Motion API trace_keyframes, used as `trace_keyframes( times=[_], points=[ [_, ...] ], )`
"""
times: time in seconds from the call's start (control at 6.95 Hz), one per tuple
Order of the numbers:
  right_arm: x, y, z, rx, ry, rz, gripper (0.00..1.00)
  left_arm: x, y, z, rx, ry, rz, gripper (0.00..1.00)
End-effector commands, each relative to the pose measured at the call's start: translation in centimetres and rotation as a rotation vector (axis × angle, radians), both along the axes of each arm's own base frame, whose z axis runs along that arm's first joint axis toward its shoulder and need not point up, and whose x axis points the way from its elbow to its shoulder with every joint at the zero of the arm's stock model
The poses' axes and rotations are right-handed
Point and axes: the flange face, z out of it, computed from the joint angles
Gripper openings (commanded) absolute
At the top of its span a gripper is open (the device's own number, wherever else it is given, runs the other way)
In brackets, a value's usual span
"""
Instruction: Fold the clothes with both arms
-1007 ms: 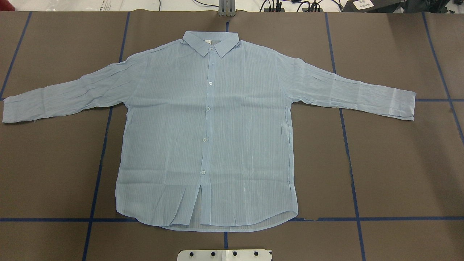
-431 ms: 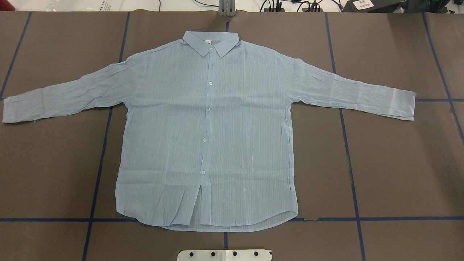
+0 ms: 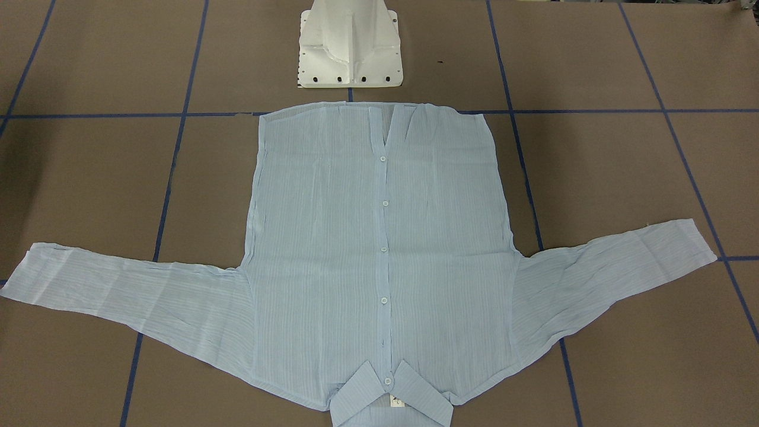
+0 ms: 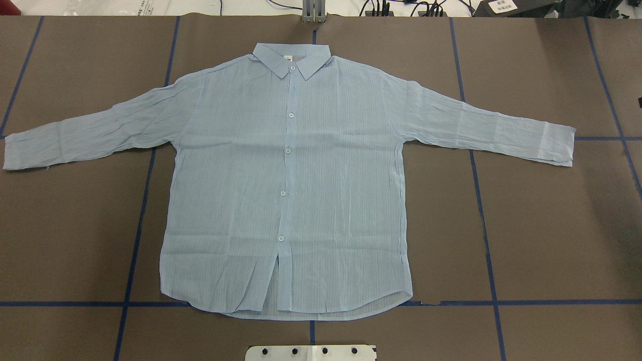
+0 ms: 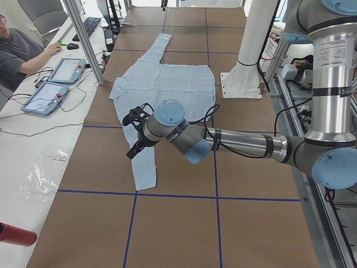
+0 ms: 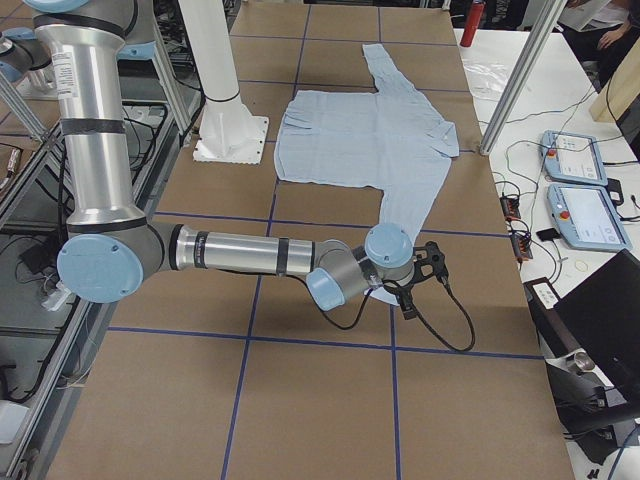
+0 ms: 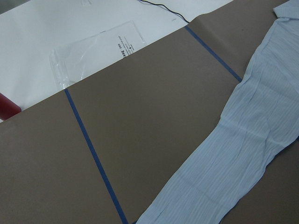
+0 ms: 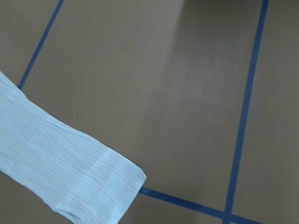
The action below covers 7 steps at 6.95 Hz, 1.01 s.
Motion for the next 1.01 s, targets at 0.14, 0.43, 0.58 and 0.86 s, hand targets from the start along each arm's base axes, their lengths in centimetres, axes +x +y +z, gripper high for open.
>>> trace_keyframes(
  times=[0.14,0.43,0.58,0.86],
  points=[
    [-10.9,-0.3,3.5,0.012,0.002,0.091,1.0,0.0,0.2,0.0,0.014,0.004,0.005,1.0],
    [-13.9,-1.4,4.0,0.018,0.026,0.073,0.99,0.0,0.2,-0.1,0.023,0.003,0.005,1.0],
    [-14.4,-1.3,4.9,0.005,0.037,0.066,0.98,0.0,0.3,-0.1,0.022,0.003,0.004,1.0],
    [-14.7,-1.0,5.7,-0.01,0.044,0.058,0.9,0.0,0.3,-0.1,0.022,0.003,0.005,1.0]
  ],
)
